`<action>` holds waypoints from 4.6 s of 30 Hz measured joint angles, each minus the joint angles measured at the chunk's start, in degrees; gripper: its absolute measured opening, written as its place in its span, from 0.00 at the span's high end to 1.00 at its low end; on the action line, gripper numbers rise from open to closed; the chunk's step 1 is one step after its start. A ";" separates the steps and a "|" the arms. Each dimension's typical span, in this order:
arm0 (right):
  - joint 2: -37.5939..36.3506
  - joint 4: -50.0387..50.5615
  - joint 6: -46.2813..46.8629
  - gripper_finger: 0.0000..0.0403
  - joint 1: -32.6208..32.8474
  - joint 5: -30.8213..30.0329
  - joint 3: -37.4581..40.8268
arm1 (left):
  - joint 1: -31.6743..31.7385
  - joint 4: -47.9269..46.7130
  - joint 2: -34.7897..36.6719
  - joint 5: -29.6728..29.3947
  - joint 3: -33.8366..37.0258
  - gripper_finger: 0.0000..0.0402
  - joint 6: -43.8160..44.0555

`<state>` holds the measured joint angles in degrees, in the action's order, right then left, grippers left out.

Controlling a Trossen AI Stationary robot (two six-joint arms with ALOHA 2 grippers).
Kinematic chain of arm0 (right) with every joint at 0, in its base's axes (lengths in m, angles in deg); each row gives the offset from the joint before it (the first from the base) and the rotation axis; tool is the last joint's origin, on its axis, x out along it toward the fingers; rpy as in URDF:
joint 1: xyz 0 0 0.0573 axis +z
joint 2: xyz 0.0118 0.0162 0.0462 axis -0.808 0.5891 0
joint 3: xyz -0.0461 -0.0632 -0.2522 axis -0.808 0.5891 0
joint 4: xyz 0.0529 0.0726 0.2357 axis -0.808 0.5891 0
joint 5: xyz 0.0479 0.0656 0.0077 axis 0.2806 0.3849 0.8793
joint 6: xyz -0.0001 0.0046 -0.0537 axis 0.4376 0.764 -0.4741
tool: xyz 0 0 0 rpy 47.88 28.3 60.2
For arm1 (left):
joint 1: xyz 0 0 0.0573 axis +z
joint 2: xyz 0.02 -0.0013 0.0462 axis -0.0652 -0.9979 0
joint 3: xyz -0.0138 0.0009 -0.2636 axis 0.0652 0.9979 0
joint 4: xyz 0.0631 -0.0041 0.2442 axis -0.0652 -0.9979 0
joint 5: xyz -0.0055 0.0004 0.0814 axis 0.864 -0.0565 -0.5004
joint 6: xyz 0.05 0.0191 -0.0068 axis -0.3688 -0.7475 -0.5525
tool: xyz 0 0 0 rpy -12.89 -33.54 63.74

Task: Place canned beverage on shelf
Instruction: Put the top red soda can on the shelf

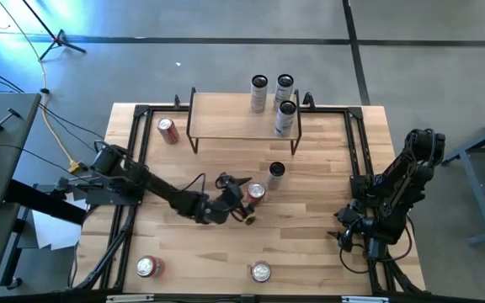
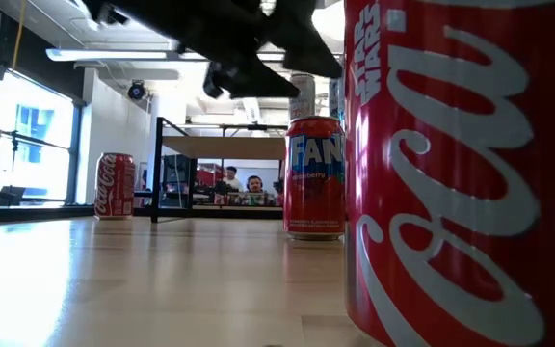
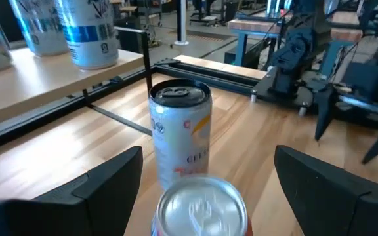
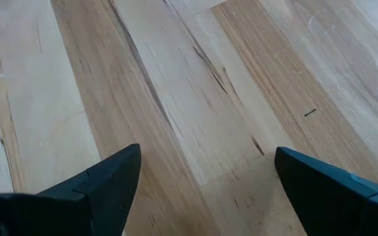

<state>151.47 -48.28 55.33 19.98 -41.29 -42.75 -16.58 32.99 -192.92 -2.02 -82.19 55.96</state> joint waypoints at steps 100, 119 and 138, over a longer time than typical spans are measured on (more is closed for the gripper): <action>-0.02 -0.01 0.20 0.16 -0.02 0.28 -0.02 | 29.24 -31.92 16.87 6.71 -11.71 0.34 5.09; -0.02 -0.03 0.20 0.16 -0.02 0.35 -0.02 | 45.77 -31.29 16.23 25.29 -11.68 0.34 3.72; -0.02 -0.03 0.20 0.16 -0.02 0.31 0.00 | 50.15 -27.63 13.02 35.11 -11.71 0.34 -1.51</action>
<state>151.45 -48.31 55.54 19.96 -40.97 -42.75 33.56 5.37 -179.90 33.09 -93.90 54.45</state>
